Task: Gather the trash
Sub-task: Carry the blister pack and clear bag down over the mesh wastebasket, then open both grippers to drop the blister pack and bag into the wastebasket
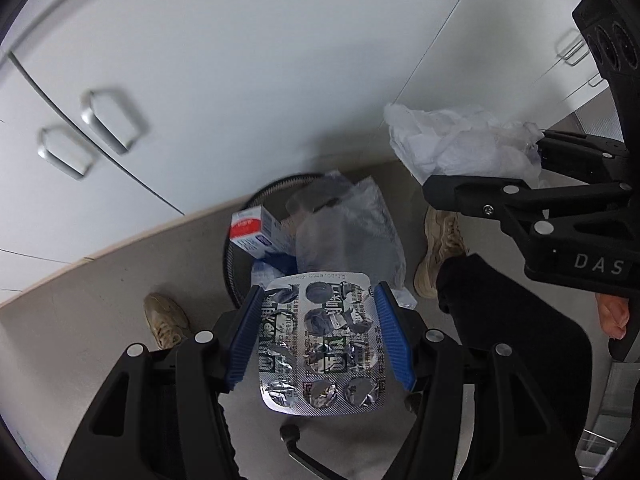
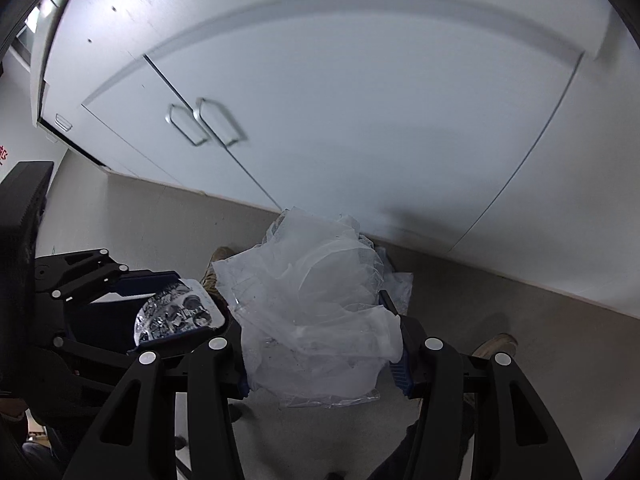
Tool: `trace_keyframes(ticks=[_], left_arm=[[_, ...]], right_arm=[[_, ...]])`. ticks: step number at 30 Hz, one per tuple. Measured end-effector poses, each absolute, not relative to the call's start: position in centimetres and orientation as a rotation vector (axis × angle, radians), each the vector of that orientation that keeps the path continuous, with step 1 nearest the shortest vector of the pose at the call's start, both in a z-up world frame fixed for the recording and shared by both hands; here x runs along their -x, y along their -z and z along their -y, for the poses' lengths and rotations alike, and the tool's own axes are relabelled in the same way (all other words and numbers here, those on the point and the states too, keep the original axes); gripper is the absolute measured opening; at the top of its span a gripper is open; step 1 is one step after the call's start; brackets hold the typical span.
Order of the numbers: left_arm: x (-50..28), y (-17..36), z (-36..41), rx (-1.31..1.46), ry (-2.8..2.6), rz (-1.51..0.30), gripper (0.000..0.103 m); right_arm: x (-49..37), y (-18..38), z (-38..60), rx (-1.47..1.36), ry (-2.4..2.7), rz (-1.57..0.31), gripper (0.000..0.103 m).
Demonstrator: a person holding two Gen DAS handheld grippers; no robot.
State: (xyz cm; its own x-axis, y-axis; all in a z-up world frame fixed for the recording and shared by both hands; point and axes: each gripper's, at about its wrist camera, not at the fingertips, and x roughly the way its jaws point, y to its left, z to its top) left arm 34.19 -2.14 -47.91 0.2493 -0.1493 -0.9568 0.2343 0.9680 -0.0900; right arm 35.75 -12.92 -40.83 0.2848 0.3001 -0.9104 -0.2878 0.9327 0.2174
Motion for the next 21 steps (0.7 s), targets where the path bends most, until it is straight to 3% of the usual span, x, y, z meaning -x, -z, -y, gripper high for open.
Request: trace_keyframes(ticks=[12, 18, 20, 21], left_arm=[[-37.9, 54.7, 2.2, -0.042, 0.299, -1.428, 0.056], [-38.3, 56.3, 2.4, -0.08, 0.293, -1.457, 0.057], [-38.3, 56.7, 2.6, -0.093, 0.295, -1.466, 0.067], [-38.3, 56.6, 2.4, -0.084, 0.289, -1.465, 0.078]], right_arm=[[-39.6, 49.1, 12.4, -0.033, -0.443, -1.412, 0.054], [-40.3, 50.4, 12.0, -0.031, -0.44, -1.443, 0.059], [-40.4, 50.5, 11.6, -0.006, -0.437, -1.446, 0.064], [-40.3, 50.5, 11.1, 0.007, -0.434, -1.447, 0.07]])
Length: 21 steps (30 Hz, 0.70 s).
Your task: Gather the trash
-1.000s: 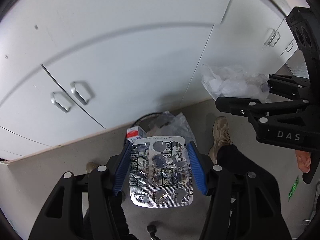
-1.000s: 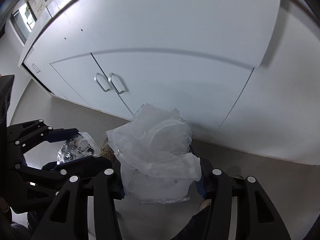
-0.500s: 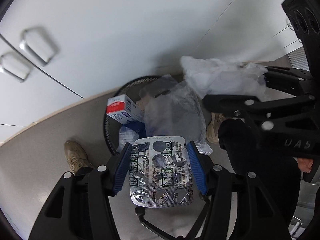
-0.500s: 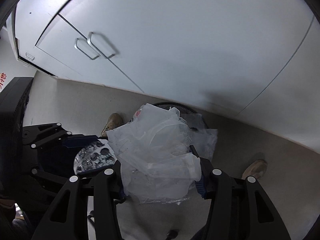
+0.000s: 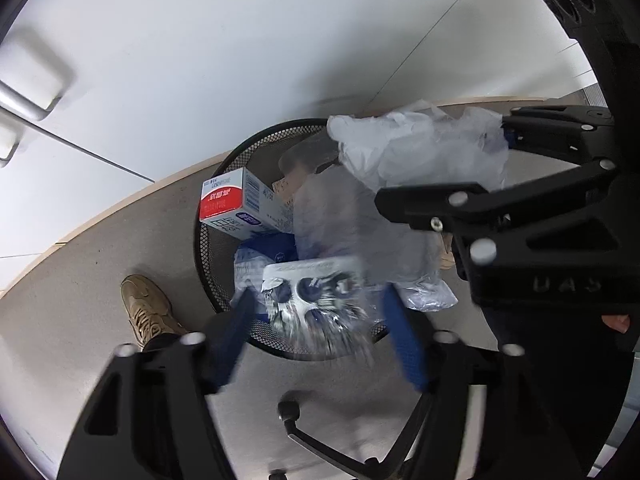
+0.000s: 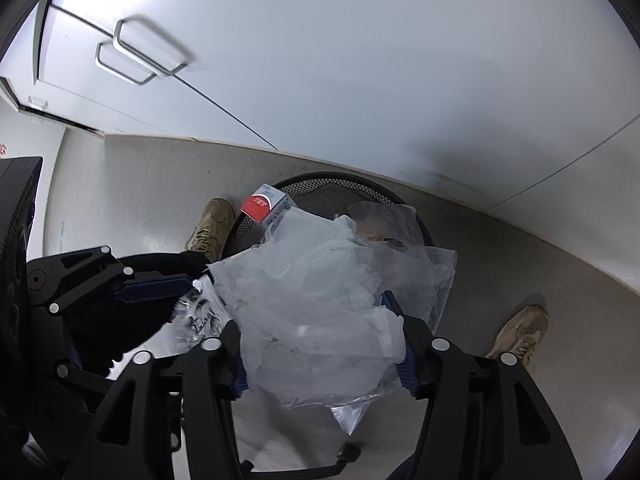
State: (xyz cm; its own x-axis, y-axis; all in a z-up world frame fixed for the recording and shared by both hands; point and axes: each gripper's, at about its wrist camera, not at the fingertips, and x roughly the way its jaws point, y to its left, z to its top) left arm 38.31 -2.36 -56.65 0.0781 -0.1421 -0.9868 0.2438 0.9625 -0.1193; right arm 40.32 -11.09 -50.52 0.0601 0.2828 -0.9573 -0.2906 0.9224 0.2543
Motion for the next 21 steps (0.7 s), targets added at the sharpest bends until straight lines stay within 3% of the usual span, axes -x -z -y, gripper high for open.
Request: trace_keyframes(ticks=[1, 5, 21], left_arm=[[-38.3, 56.5, 2.2, -0.07, 0.286, -1.461, 0.084], [-38.2, 56.3, 1.8, -0.084, 0.266, -1.461, 0.099], [-36.6, 54.8, 0.6, -0.161, 0.196, -1.459, 0.098]], right_arm=[[-40.3, 50.4, 10.9, 0.017, -0.433, -1.444, 0.081], [-40.3, 50.0, 11.2, -0.041, -0.456, -1.457, 0.095], [-40.1, 47.4, 11.3, -0.064, -0.42, -1.43, 0.099]])
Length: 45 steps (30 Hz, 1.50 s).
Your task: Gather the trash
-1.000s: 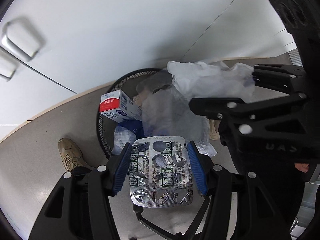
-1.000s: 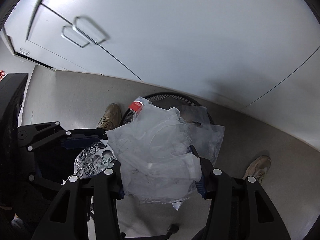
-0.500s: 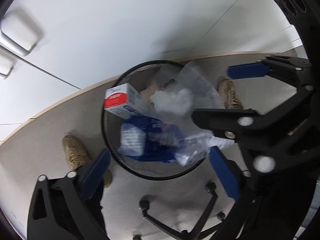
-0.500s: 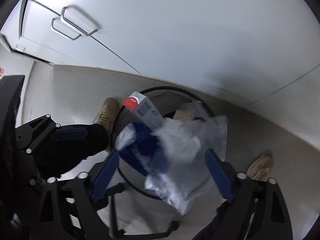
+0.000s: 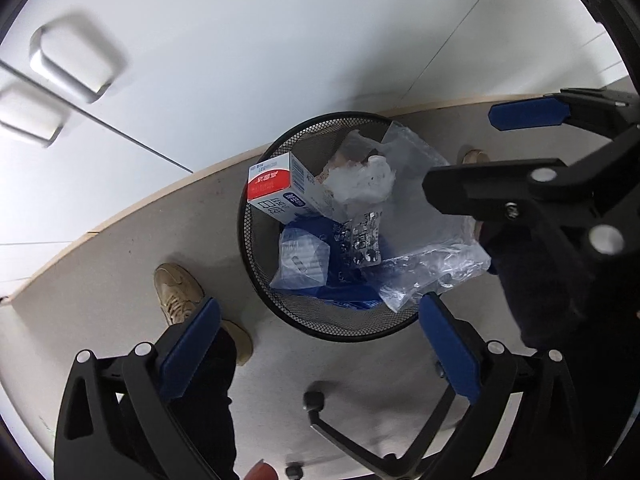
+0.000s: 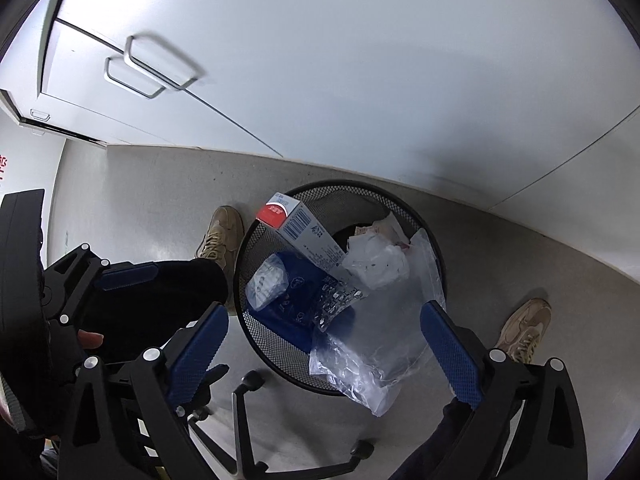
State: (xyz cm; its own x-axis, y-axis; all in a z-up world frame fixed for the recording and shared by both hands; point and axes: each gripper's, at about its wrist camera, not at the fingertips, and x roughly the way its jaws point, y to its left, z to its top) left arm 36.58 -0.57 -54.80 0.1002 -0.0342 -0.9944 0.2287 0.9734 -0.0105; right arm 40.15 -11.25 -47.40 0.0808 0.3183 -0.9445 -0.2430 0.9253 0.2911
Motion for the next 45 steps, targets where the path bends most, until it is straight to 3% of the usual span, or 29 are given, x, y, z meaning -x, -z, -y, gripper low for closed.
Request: trace_keyframes(ticks=[27, 45], left_arm=[[-33.0, 49.1, 0.5, -0.102, 0.204, -1.402, 0.097], [-32.6, 48.3, 1.4, -0.128, 0.216, -1.391, 0.098]], right_arm=[[-36.0, 40.9, 10.5, -0.023, -0.376, -1.349, 0.099], [-35.5, 40.5, 10.5, -0.026, -0.374, -1.346, 0.099]])
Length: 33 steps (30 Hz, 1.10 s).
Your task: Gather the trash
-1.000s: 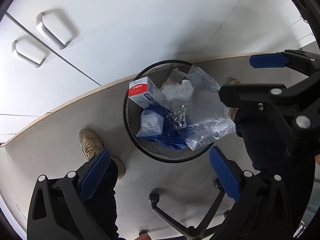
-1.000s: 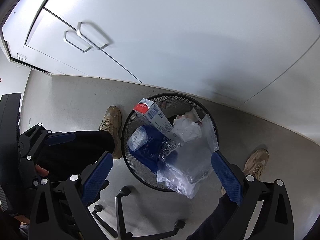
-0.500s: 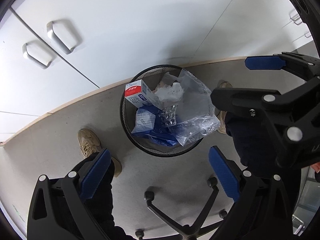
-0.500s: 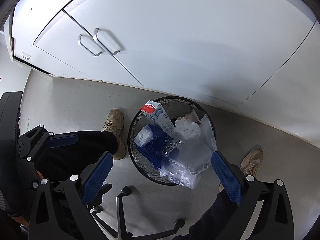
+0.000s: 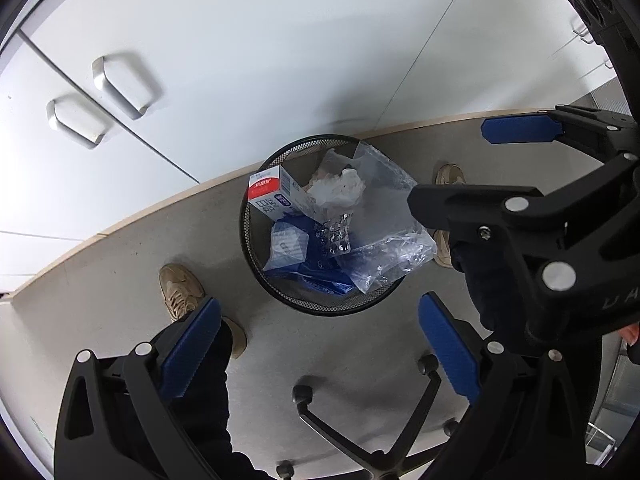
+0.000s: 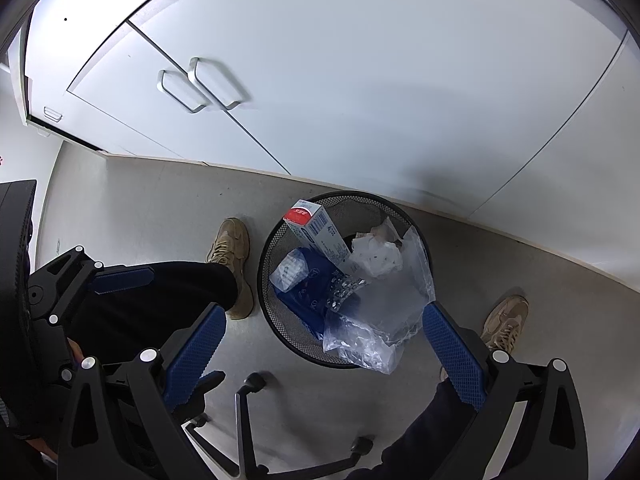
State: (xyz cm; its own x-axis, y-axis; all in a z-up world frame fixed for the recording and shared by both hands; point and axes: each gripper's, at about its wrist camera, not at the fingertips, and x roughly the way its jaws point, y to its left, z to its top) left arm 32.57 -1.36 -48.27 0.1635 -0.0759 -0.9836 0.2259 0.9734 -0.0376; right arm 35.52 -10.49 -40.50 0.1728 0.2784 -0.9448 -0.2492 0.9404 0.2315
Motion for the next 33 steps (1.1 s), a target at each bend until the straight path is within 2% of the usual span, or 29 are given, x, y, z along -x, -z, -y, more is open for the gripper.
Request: trace_keyframes(ticks=[33], left_arm=[[-32.29, 47.95, 1.14, -0.106, 0.223, -1.404, 0.098]], right_arm=[[-35.35, 40.17, 10.44, -0.014, -0.371, -1.344, 0.099]])
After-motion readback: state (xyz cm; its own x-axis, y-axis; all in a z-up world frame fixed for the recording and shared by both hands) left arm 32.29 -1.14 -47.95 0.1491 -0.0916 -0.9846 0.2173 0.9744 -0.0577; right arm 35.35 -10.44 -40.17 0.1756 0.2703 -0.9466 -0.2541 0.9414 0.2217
